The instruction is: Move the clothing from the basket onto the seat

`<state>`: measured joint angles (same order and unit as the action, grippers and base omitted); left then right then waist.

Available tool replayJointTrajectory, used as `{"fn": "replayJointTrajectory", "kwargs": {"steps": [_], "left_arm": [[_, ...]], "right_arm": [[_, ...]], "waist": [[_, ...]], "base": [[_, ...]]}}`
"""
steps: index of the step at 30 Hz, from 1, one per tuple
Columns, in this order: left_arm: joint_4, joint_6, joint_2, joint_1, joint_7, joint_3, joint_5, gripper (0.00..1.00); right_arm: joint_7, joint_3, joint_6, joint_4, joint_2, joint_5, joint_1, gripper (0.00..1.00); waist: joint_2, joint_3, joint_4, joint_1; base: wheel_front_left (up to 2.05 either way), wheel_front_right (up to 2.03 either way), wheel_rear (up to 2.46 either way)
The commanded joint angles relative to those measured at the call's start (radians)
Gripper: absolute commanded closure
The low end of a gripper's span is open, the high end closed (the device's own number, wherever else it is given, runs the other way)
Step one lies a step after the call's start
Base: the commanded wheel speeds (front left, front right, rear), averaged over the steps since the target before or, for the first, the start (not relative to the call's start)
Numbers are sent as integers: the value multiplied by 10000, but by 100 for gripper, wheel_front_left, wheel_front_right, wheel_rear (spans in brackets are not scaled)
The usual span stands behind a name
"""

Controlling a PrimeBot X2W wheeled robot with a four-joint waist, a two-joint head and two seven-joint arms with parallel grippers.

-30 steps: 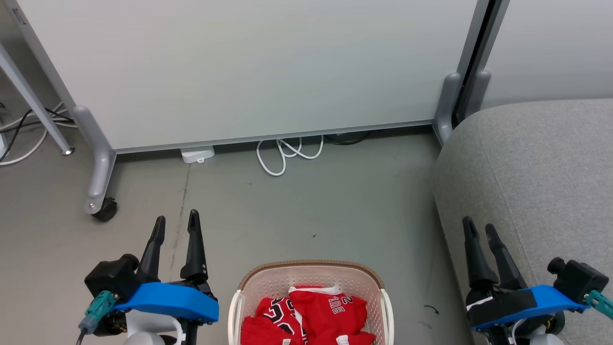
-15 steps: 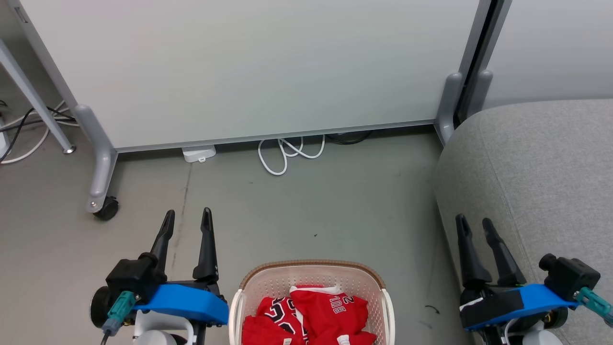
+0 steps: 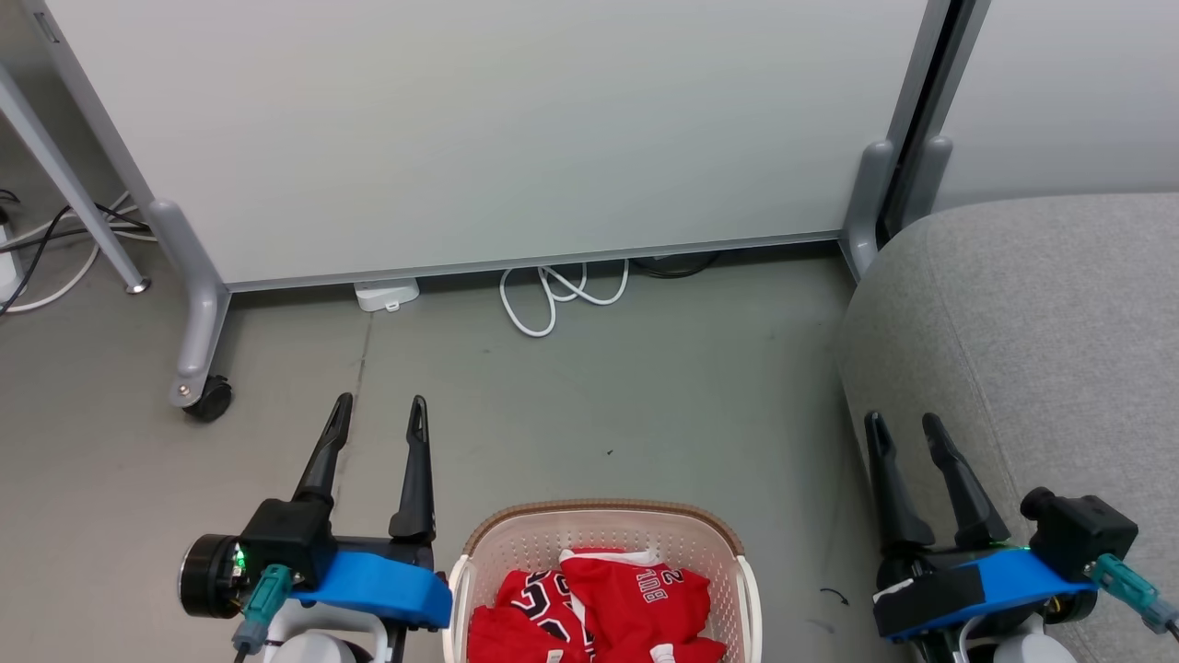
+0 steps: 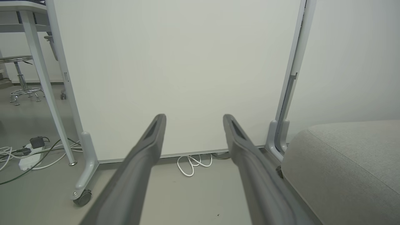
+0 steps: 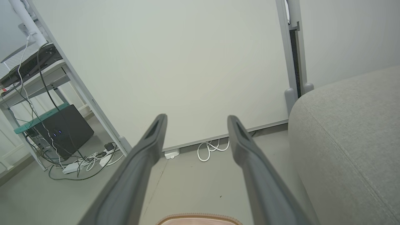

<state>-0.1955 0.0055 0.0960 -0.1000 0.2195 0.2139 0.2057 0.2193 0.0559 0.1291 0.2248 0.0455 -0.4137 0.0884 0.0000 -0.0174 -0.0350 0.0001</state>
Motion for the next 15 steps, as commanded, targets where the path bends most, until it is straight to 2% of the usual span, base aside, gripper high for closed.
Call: {"fn": "replayJointTrajectory", "kwargs": {"steps": [1,15], "left_arm": [[55,70,48,-160,72,58,-215,0],[40,79,36,-195,335,209,-1323,0]], "right_arm": [[73,26,23,-76,65,189,95,0],[344,-23,25,-16,73,1183,148,0]], "waist": [[0,-3,-7,-1],[0,-39,-69,-1]], "base": [[0,0,0],[0,0,0]]}}
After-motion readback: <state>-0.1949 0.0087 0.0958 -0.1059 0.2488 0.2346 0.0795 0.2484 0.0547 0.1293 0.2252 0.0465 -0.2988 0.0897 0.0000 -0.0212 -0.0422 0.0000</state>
